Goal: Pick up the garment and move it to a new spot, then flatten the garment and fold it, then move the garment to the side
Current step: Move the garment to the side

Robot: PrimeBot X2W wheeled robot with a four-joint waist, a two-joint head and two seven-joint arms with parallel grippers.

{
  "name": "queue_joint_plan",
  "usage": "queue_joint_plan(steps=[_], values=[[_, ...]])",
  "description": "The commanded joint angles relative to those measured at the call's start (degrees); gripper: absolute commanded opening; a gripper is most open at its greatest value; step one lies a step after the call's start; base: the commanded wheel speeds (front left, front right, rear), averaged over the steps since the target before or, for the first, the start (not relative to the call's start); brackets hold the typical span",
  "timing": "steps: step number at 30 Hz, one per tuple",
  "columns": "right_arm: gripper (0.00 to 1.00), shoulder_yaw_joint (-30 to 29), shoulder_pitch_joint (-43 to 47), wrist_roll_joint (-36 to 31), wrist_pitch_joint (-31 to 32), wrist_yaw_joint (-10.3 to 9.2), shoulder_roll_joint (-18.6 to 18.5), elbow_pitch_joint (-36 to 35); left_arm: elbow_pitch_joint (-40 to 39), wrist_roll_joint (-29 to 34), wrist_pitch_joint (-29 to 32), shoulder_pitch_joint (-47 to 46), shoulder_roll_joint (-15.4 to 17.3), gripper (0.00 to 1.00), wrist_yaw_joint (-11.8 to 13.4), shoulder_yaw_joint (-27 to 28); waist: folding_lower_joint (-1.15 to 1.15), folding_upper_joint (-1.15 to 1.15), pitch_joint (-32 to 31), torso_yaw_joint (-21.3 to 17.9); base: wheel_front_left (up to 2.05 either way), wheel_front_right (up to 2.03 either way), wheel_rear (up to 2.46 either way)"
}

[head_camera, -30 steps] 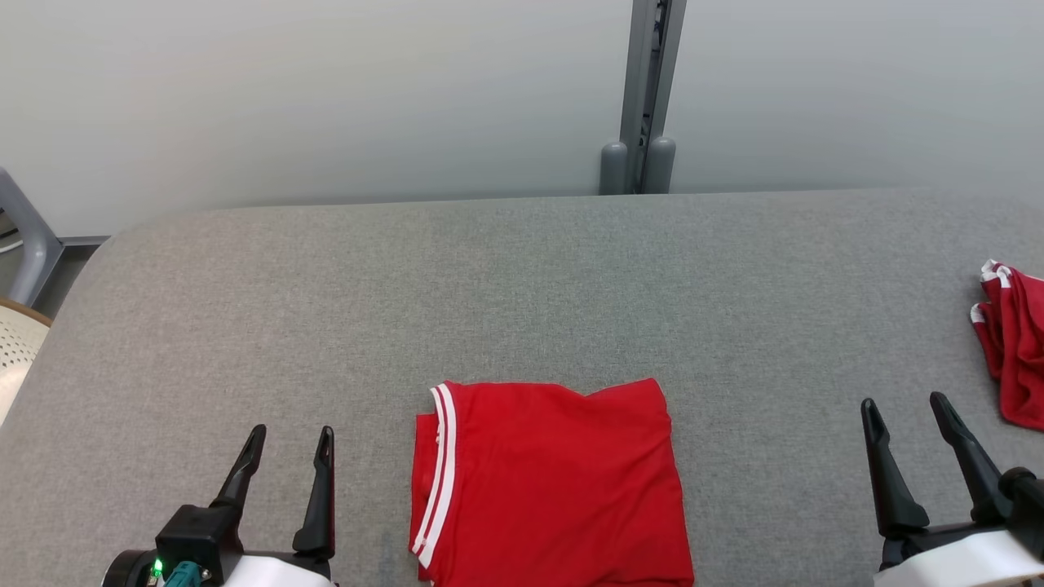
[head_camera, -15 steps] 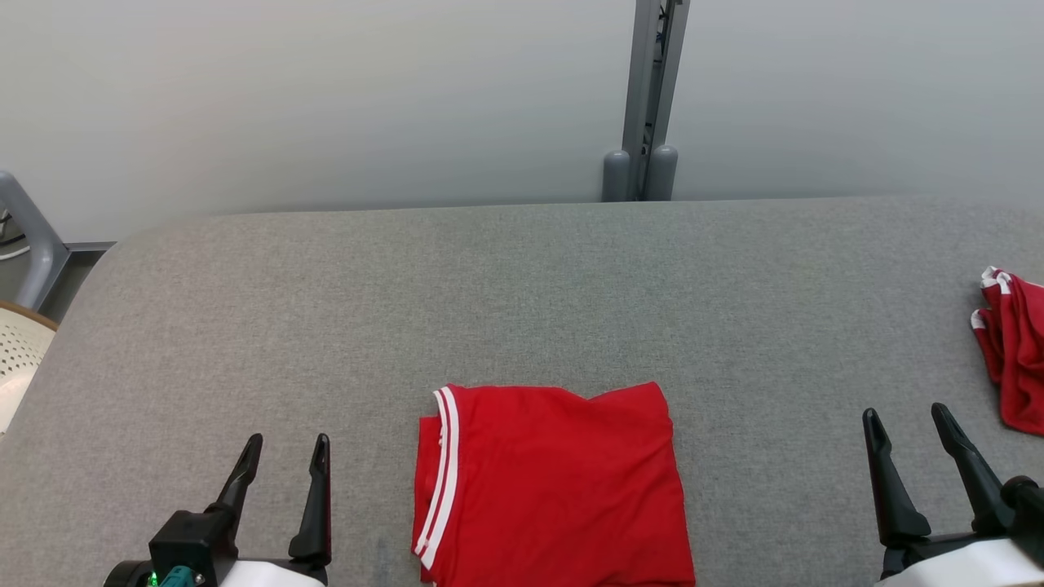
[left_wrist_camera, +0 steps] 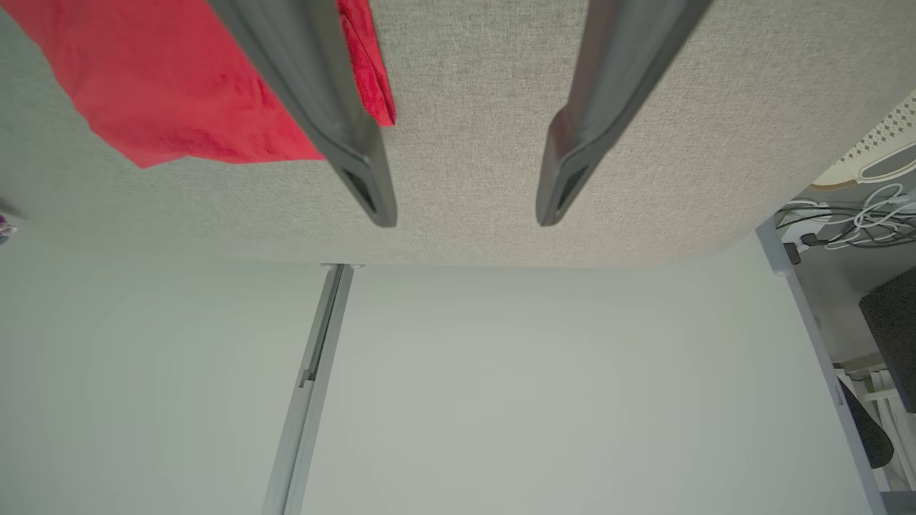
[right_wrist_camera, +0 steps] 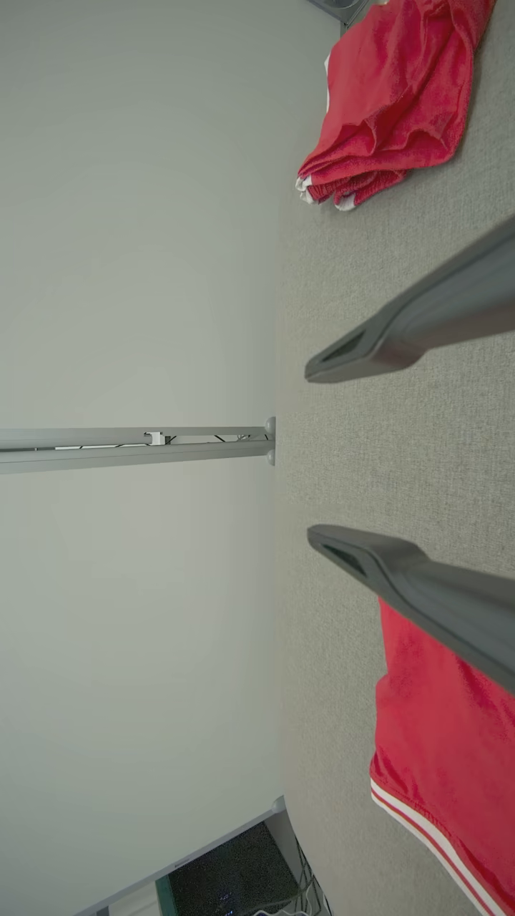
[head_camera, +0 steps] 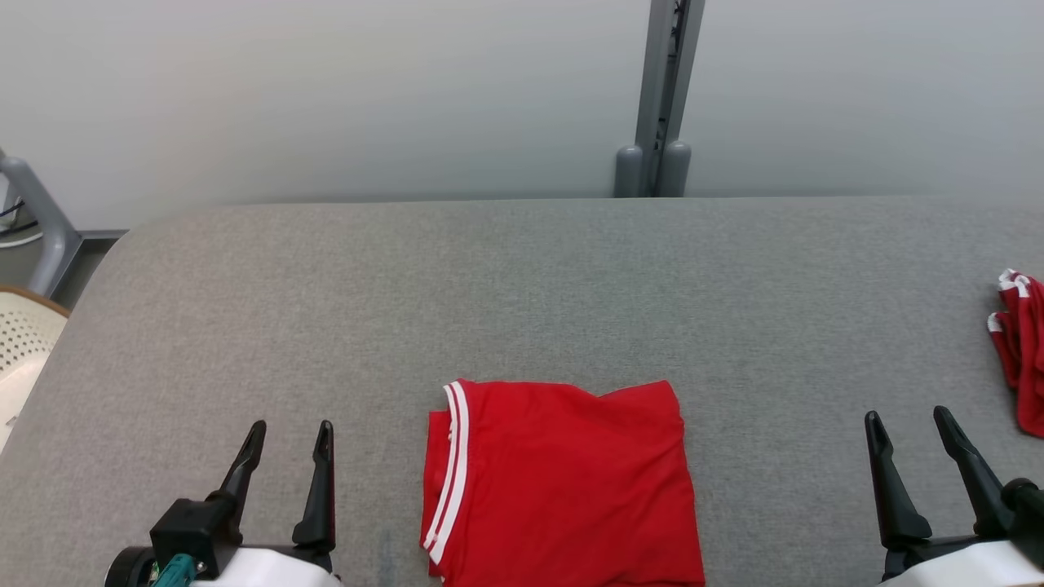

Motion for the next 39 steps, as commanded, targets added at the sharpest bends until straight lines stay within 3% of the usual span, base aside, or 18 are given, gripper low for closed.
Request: queue_joint_plan(steps=[1,9,19,23,26,33,39], values=[[1.0,-0.27,0.55,-0.22,-0.21,0.01,-0.08,0.19,0.09,-0.15,-0.2,-1.27,0.05,1.0,-0.19,-0.07,0.0,0.0,0.54,0.68,0.0,0.0,0.0],[1.0,2.4,-2.91,-1.12,-1.35,0.01,-1.11,5.97,0.57,-0.08,-1.82,-6.47,-1.36,1.0,-0.89,-1.0,0.0,0.0,4.53,5.6,0.0,0.0,0.0],[1.0,11.38,-10.34,3.35,-4.78,0.01,-1.7,24.75,2.78,0.65,-4.49,-12.09,-3.29,1.0,-2.2,-1.99,0.0,0.0,8.76,11.44,0.0,0.0,0.0],[1.0,13.31,-12.37,5.51,-2.26,0.01,-1.87,32.25,3.28,0.91,-4.94,-12.83,-3.44,1.0,-2.48,-2.16,0.0,0.0,9.15,12.07,0.0,0.0,0.0],[0.0,15.2,-13.24,7.4,-0.08,0.01,-1.57,36.64,3.36,1.07,-5.19,-13.18,-3.19,1.0,-2.33,-1.58,0.0,0.0,9.33,11.93,0.0,0.0,0.0],[0.0,17.23,-15.92,9.05,-3.32,-0.01,-2.51,36.96,2.91,1.28,-5.45,-12.3,-2.9,1.0,-1.72,-0.48,0.0,0.0,9.2,10.12,0.0,0.0,0.0],[0.0,19.57,-18.27,8.1,-5.32,-0.02,-6.06,33.99,2.29,2.18,-5.5,-10.73,-2.06,1.0,-1.58,-0.28,0.0,0.0,8.8,5.25,0.0,0.0,0.0]])
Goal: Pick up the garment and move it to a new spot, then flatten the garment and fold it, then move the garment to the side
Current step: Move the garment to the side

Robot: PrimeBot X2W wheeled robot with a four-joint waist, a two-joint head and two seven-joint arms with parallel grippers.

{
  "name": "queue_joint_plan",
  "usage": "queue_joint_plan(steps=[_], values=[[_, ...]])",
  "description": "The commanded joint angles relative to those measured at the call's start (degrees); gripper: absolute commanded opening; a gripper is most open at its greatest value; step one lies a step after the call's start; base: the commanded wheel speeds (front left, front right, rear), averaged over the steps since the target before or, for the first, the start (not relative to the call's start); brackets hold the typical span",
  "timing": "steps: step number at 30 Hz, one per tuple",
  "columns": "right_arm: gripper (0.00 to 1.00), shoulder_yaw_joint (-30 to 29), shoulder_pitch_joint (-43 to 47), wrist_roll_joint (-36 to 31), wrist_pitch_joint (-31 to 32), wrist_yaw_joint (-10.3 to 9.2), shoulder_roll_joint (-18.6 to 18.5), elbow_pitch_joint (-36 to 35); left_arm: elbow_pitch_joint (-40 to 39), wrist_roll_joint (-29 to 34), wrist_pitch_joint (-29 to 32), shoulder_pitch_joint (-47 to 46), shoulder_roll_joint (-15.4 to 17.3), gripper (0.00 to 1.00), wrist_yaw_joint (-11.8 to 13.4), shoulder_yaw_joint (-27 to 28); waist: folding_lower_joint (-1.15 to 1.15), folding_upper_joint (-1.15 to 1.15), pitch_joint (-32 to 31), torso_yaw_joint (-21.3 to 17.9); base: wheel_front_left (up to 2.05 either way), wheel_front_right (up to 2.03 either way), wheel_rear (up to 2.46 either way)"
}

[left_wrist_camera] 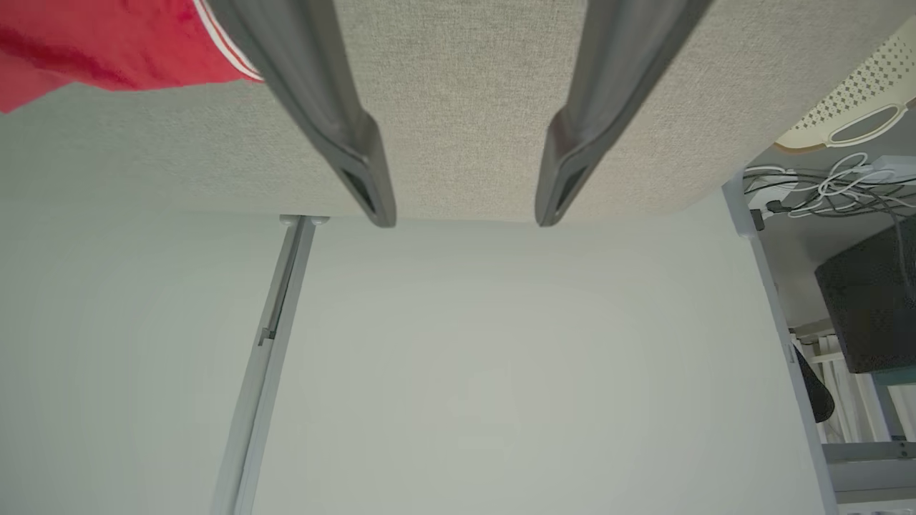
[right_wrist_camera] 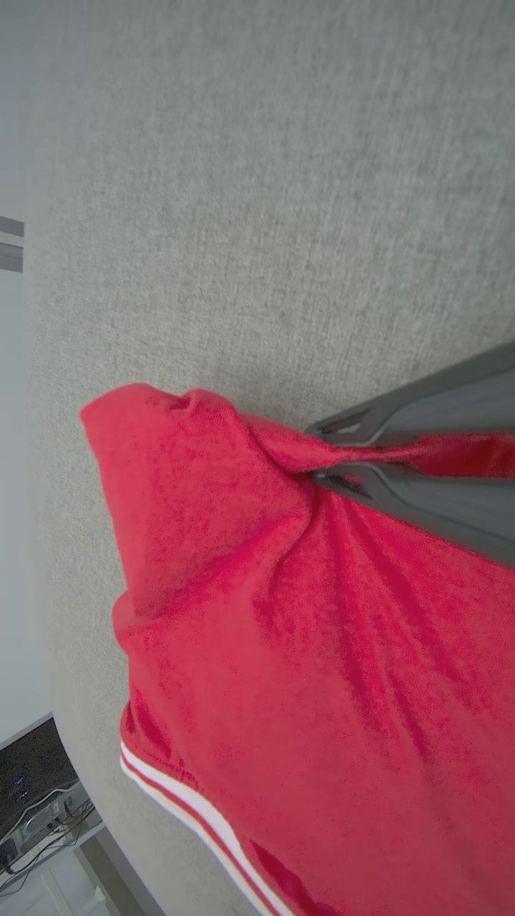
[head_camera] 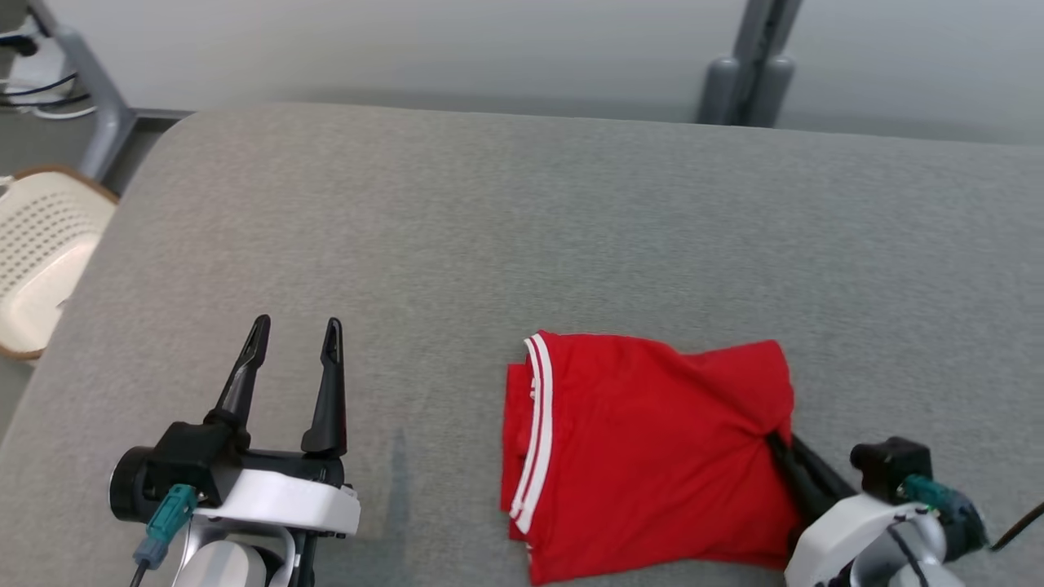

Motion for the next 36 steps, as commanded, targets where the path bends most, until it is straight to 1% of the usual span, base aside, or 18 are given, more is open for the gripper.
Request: queue_joint_plan(steps=[1,8,10,12,17,21,25,29,32,35,36], values=[[0.0,-0.41,-0.81,-0.34,-0.3,-0.03,-1.07,-0.42,-0.39,0.4,-0.18,0.28,0.27,1.0,0.23,0.19,0.0,0.0,-0.06,-2.5,0.0,0.0,0.0],[0.0,-1.69,-4.74,-0.88,0.04,-0.03,-5.56,-2.88,-2.6,0.78,-0.11,-0.28,0.9,1.0,0.22,-0.21,0.0,0.0,0.82,-11.49,0.0,0.0,0.0],[0.0,-1.54,-6.81,-0.45,0.43,-0.03,-6.47,-2.49,-3.18,1.02,0.22,-0.01,1.62,1.0,0.54,0.05,0.0,0.0,1.12,-14.58,0.0,0.0,0.0],[0.0,-1.87,-9.19,-0.15,0.67,-0.03,-7.63,-1.67,-3.94,1.37,0.8,-0.36,1.96,1.0,0.28,-0.25,0.0,0.0,1.72,-16.86,0.0,0.0,0.0],[0.0,-3.86,-16.41,1.15,-0.6,-0.03,-10.48,2.02,-6.8,2.5,2.42,-2.53,3.36,1.0,0.01,-1.0,0.0,0.0,4.59,-20.99,0.0,0.0,0.0],[0.0,-7.46,-22.86,2.18,-2.7,-0.03,-12.81,5.82,-9.53,3.86,4.45,-5.2,4.38,1.0,-0.53,-2.05,0.0,0.0,8.48,-22.89,0.0,0.0,0.0],[0.0,-11.97,-30.19,4.1,-4.79,-0.03,-14.96,10.64,-12.0,5.27,6.76,-8.07,5.96,1.0,-1.16,-2.75,0.0,0.0,13.12,-23.93,0.0,0.0,0.0],[0.0,-16.2,-35.86,5.34,-6.34,-0.03,-16.89,15.51,-14.63,6.7,9.01,-10.48,7.71,1.0,-1.52,-3.06,0.0,0.0,17.58,-24.07,0.0,0.0,0.0],[0.0,-18.8,-38.45,5.09,-6.9,-0.03,-18.82,19.07,-16.63,7.55,10.34,-11.92,8.67,1.0,-1.72,-3.3,0.0,0.0,20.65,-23.71,0.0,0.0,0.0],[0.0,-20.77,-40.09,4.78,-7.12,-0.03,-19.59,22.66,-18.09,8.1,11.27,-13.03,9.31,1.0,-1.97,-3.53,0.0,0.0,23.22,-23.27,0.0,0.0,0.0],[0.0,-20.77,-40.09,4.78,-7.12,-0.03,-19.59,22.66,-18.09,8.1,11.27,-13.03,9.31,1.0,-1.97,-3.53,0.0,0.0,23.22,-23.27,0.0,0.0,0.0]])
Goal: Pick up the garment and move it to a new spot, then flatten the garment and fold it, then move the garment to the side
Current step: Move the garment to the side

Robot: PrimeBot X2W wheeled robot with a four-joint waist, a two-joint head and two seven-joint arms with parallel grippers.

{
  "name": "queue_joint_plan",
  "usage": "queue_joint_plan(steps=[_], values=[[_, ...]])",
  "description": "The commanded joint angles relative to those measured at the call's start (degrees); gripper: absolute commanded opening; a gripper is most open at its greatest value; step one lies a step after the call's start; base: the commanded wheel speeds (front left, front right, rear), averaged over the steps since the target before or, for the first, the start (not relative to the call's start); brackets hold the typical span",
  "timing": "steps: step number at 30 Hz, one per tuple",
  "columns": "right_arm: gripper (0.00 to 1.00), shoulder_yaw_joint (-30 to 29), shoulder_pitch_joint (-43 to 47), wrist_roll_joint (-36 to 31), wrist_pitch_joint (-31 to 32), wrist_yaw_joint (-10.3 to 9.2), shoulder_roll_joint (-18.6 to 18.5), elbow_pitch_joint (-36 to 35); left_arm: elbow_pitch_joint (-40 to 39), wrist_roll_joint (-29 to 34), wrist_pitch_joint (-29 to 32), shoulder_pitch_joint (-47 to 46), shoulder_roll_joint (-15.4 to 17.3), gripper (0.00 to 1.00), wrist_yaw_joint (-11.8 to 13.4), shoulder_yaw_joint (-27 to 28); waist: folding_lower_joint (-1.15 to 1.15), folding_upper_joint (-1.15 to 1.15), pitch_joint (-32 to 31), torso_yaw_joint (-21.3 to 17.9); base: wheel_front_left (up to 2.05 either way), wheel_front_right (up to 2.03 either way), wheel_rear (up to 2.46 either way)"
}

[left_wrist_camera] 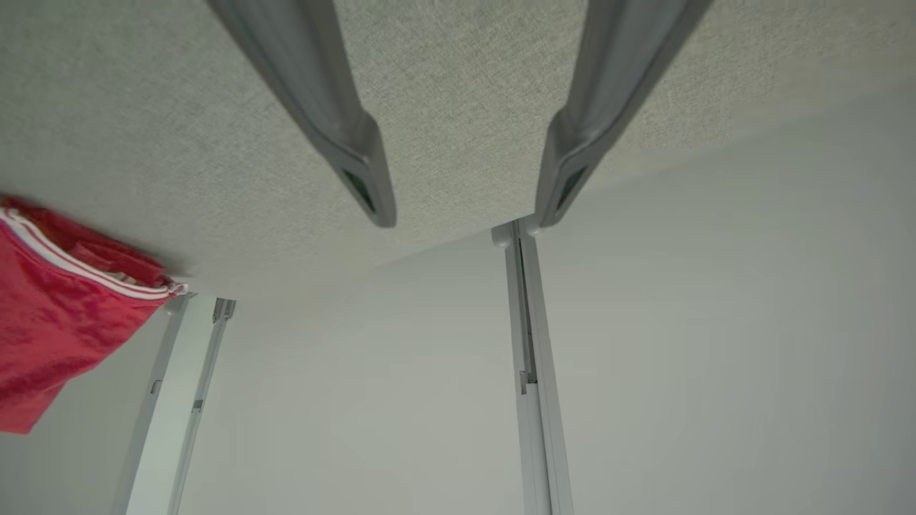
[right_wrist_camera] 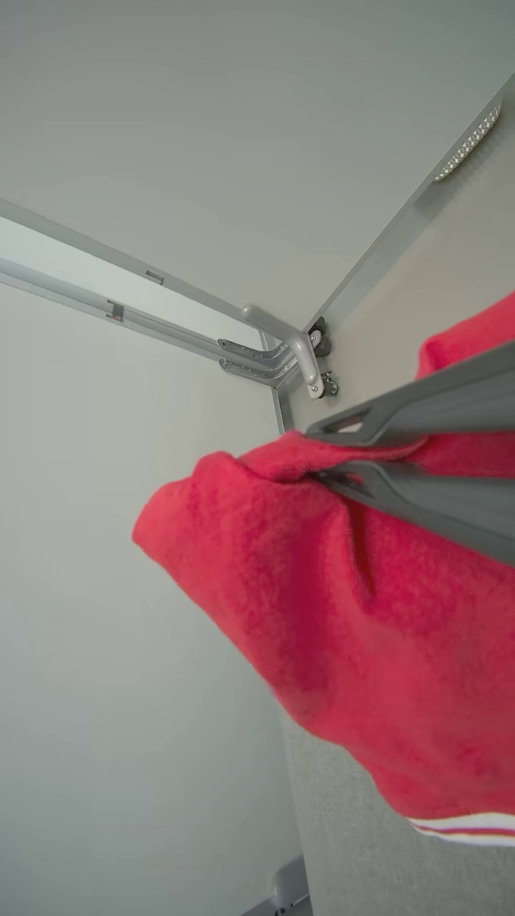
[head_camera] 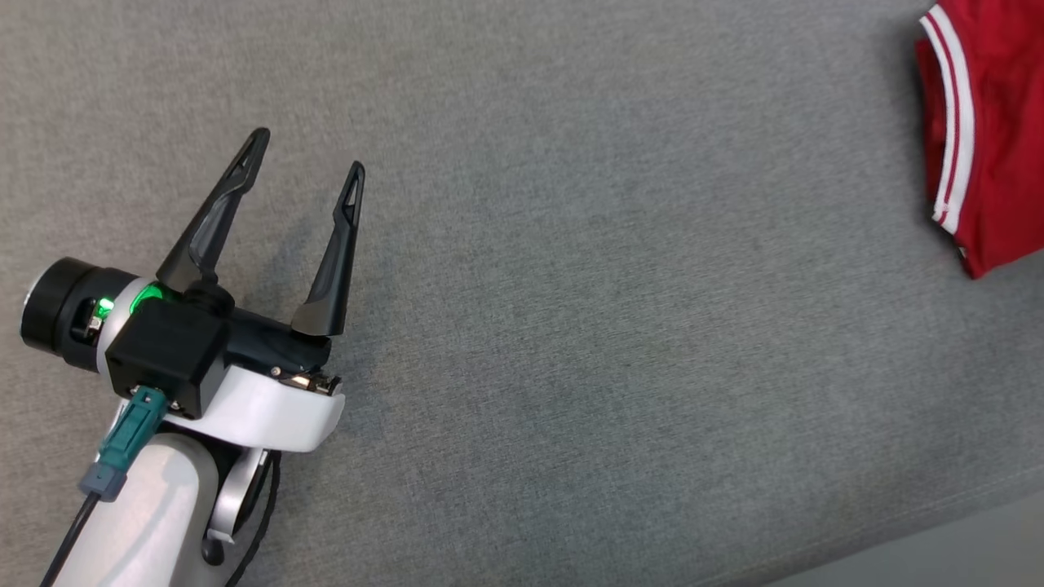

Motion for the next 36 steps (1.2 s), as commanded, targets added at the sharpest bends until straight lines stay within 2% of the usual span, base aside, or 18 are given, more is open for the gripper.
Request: queue_joint_plan(steps=[1,2,3,4,5,6,7,13,18,26,30,36], values=[[0.0,-0.38,-1.03,-0.47,-0.5,-0.01,-0.33,1.16,-0.64,0.39,0.27,-1.18,0.47,1.0,-0.15,0.08,0.0,0.0,3.19,0.36,0.0,0.0,0.0],[0.0,-0.7,-1.34,-0.88,-0.54,-0.01,-0.51,2.03,-1.02,0.69,0.47,-1.42,0.64,1.0,-0.2,-0.04,0.0,0.0,3.87,0.44,0.0,0.0,0.0],[0.04,-1.5,-2.0,-1.37,-0.53,-0.01,-0.79,2.37,-1.41,0.92,0.87,-1.71,0.87,1.0,-0.21,-0.12,0.0,0.0,4.47,0.45,0.0,0.0,0.0],[0.23,-2.33,-2.32,-2.08,-0.54,-0.01,-0.86,2.31,-1.78,0.96,0.94,-1.97,1.04,1.0,-0.18,-0.12,0.0,0.0,4.94,0.43,0.0,0.0,0.0],[0.63,-3.72,-2.42,-3.16,-0.54,-0.01,-0.88,2.57,-2.13,1.19,1.18,-2.04,1.31,1.0,-0.08,-0.05,0.0,0.0,5.3,0.3,0.0,0.0,0.0],[0.92,-5.47,-2.27,-4.42,-0.53,-0.01,-0.56,3.15,-2.38,1.46,1.31,-2.01,1.59,1.0,0.08,0.05,0.0,0.0,5.54,0.13,0.0,0.0,0.0],[1.0,-6.77,-1.82,-5.83,-0.53,-0.01,0.26,3.68,-2.48,1.47,1.4,-1.95,1.67,1.0,0.15,0.06,0.0,0.0,5.59,0.02,0.0,0.0,0.0],[1.0,-13.69,2.98,-12.53,-0.5,-0.01,5.38,0.57,-1.73,0.9,0.99,-1.32,1.49,1.0,0.3,-0.2,0.0,0.0,3.25,-0.68,0.0,0.0,0.0],[1.0,-15.51,8.18,-15.22,-0.5,-0.01,11.06,-5.47,-0.3,-0.05,0.45,0.8,1.15,1.0,0.95,-0.12,0.0,0.0,-0.51,-1.74,0.0,0.0,0.0],[1.0,-12.42,18.53,-16.88,-0.51,-0.01,18.02,-18.82,2.75,-2.62,-1.64,5.49,-0.71,1.0,2.37,-0.02,0.0,0.0,-7.55,-1.17,0.0,0.0,0.0],[1.0,-8.47,25.57,-17.12,-0.51,-0.01,21.86,-26.75,5.39,-4.26,-3.49,7.85,-2.39,1.0,3.01,-0.28,0.0,0.0,-11.59,1.56,0.0,0.0,0.0],[1.0,-4.37,32.14,-17.62,-0.51,-0.01,24.2,-32.8,8.98,-6.03,-5.93,9.6,-4.2,1.0,3.52,-0.1,0.0,0.0,-15.42,6.96,0.0,0.0,0.0]])
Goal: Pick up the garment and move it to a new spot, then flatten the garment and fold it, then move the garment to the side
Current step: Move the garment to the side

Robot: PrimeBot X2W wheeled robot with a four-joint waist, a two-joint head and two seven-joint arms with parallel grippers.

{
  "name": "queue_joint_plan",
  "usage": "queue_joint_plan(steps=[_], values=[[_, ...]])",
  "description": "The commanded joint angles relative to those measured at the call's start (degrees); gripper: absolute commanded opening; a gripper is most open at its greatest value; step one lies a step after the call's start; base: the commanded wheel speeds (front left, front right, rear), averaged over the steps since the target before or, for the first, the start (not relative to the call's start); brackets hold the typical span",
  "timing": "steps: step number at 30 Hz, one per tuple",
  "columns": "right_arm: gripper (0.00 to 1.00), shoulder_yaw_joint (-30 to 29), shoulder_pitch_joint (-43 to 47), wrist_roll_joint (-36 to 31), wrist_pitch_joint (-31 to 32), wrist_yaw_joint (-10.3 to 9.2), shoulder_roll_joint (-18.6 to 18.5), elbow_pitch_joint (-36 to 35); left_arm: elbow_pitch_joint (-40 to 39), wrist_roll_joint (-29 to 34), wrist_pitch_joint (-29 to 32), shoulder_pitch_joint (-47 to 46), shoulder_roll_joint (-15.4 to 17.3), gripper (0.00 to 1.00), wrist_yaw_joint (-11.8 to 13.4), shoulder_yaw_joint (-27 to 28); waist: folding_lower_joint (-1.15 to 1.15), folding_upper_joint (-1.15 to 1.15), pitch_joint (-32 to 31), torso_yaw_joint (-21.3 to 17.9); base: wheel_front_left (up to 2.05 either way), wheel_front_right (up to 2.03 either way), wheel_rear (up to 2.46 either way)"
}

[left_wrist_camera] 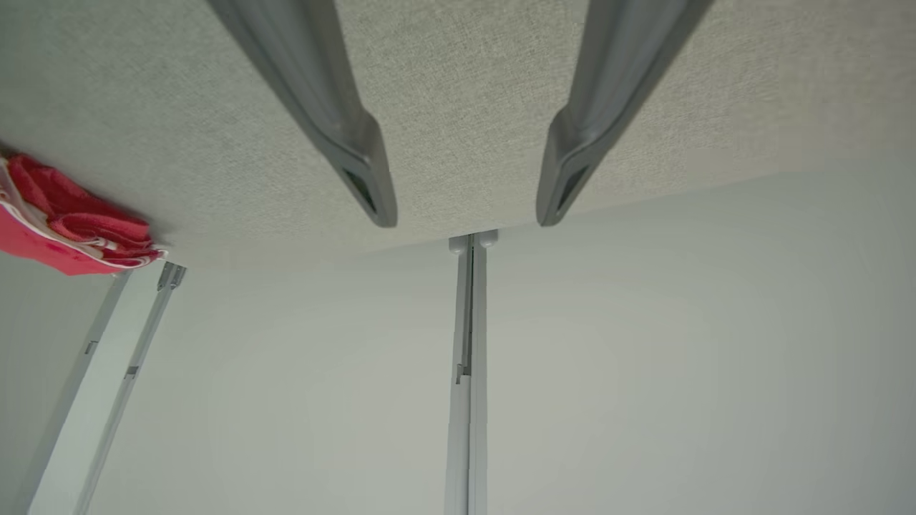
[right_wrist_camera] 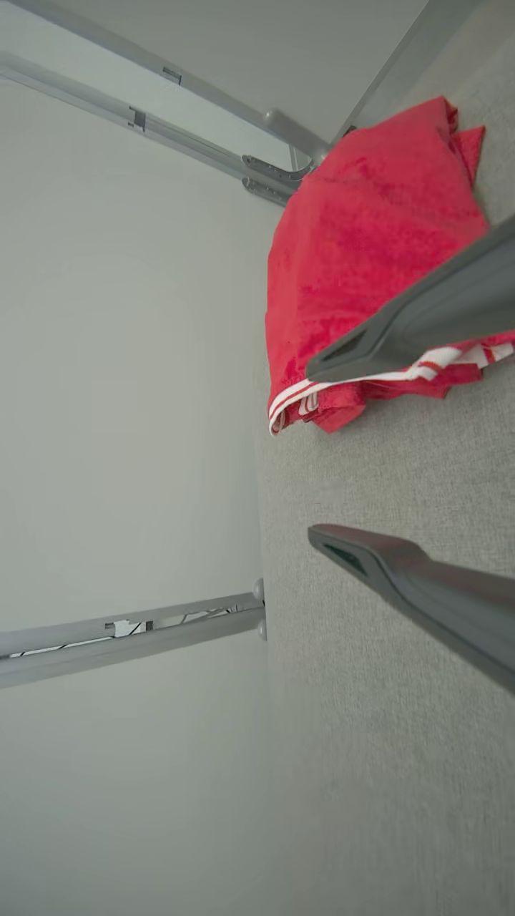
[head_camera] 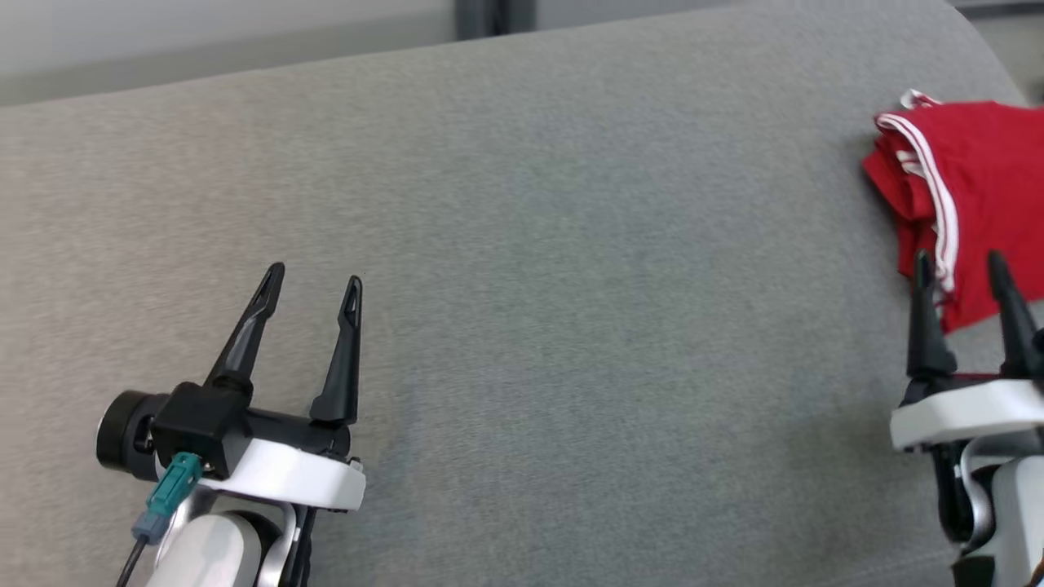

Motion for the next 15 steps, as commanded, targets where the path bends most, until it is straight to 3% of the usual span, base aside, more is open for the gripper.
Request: queue_joint_plan(steps=[1,6,15], values=[[1.0,0.3,1.45,-0.41,-0.13,-0.01,-0.01,-1.26,0.81,-0.49,-0.7,0.63,-0.21,1.0,0.38,0.33,0.0,0.0,-2.98,3.88,0.0,0.0,0.0],[1.0,2.77,5.38,0.29,0.76,-0.01,1.08,-5.31,4.03,-2.06,-2.19,2.23,-0.3,1.0,1.15,2.13,0.0,0.0,-5.44,7.82,0.0,0.0,0.0],[1.0,4.66,11.56,0.27,3.53,-0.01,1.7,-11.0,7.46,-4.38,-3.95,6.71,-0.56,1.0,2.82,4.94,0.0,0.0,-10.13,10.54,0.0,0.0,0.0]])
